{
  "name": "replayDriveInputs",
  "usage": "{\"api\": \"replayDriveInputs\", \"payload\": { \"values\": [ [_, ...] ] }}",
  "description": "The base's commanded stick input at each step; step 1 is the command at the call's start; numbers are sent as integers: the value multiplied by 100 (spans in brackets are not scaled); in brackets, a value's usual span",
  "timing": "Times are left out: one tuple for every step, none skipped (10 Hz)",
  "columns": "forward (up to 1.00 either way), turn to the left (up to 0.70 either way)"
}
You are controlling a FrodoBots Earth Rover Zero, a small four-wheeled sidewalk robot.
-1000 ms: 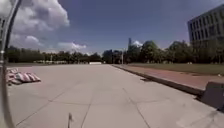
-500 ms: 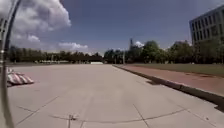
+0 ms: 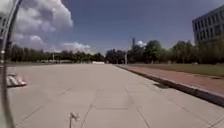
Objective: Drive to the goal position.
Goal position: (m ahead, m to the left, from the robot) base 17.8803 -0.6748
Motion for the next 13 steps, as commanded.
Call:
{"api": "replayDriveInputs", "payload": {
  "values": [
    [85,0],
    [85,0],
    [85,0],
    [85,0],
    [85,-1],
    [85,-19],
    [85,-32],
    [85,-32],
    [85,-32],
    [85,-4],
    [85,2],
    [85,2],
    [85,0]
  ]
}}
